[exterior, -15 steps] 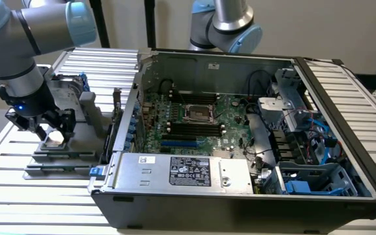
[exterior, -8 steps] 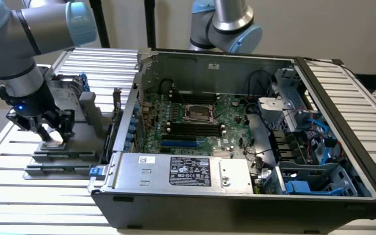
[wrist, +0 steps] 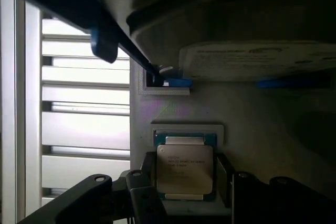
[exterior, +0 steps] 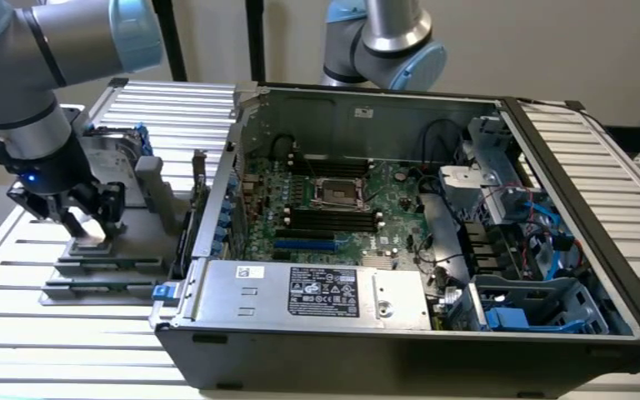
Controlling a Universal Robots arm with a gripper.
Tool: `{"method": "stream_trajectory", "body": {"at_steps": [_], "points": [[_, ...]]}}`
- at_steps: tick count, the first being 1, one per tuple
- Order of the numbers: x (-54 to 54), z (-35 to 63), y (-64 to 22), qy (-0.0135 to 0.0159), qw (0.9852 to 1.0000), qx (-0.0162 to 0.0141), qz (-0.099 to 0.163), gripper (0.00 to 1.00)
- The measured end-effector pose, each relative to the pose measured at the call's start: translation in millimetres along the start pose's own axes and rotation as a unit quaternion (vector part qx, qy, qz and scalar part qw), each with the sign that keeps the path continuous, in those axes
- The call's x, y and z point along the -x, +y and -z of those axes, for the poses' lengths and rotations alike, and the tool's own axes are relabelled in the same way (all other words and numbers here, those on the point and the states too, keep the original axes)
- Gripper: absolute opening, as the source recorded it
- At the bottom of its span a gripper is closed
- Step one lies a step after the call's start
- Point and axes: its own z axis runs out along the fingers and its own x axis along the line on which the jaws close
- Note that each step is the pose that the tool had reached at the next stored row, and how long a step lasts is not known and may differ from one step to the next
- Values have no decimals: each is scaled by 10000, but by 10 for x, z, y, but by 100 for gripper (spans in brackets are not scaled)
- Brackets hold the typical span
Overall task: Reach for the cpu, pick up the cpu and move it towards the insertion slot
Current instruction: 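Pick up the cpu and move it towards the insertion slot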
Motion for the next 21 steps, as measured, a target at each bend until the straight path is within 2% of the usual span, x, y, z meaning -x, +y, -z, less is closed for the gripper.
{"method": "stream_trajectory", "body": {"at_steps": [5, 16, 21], "points": [[-5, 168, 4, 0, 10000, 0, 0, 54], [-15, 666, 16, 0, 10000, 0, 1, 54], [34, 895, 19, 0, 10000, 0, 0, 54]]}}
